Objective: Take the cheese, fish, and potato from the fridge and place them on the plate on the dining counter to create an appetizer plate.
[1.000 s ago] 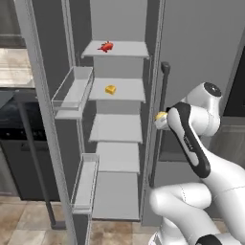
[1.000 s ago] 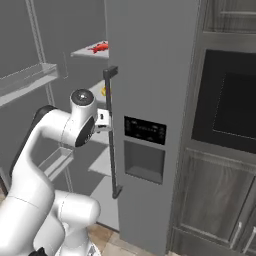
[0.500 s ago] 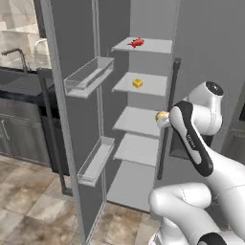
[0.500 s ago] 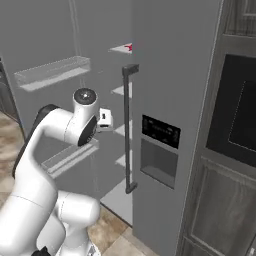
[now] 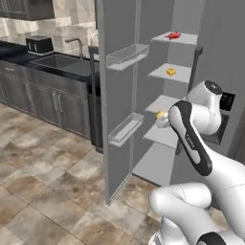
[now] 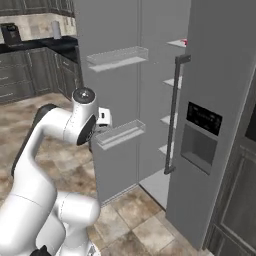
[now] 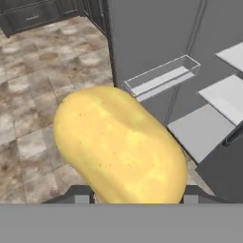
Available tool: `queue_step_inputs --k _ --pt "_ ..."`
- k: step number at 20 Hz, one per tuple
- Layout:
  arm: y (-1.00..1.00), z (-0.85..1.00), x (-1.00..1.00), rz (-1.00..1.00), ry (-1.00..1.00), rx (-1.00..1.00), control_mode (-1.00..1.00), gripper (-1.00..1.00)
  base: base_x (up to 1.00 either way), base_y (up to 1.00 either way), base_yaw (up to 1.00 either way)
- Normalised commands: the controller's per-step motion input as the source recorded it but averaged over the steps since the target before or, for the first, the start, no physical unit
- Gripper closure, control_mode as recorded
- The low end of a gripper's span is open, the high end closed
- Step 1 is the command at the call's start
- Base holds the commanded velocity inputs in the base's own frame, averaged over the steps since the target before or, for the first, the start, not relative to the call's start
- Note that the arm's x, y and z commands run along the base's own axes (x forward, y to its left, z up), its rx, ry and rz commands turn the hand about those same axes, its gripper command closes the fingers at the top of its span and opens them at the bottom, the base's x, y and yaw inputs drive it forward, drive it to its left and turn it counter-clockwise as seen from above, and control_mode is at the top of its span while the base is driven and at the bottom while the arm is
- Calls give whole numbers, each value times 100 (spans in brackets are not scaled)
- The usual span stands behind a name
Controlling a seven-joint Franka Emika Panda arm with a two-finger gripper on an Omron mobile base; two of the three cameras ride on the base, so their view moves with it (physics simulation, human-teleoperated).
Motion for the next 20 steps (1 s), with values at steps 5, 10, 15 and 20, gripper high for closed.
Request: queue_step_inputs --k 5,10,15,20 --pt "0 0 0 0 0 0 100 100 -100 0 44" --pt "0 0 0 0 0 0 100 100 -100 -1 43" --pt "0 0 0 0 0 0 100 100 -100 -22 43" --pt "0 0 0 0 0 0 100 100 -100 -39 40"
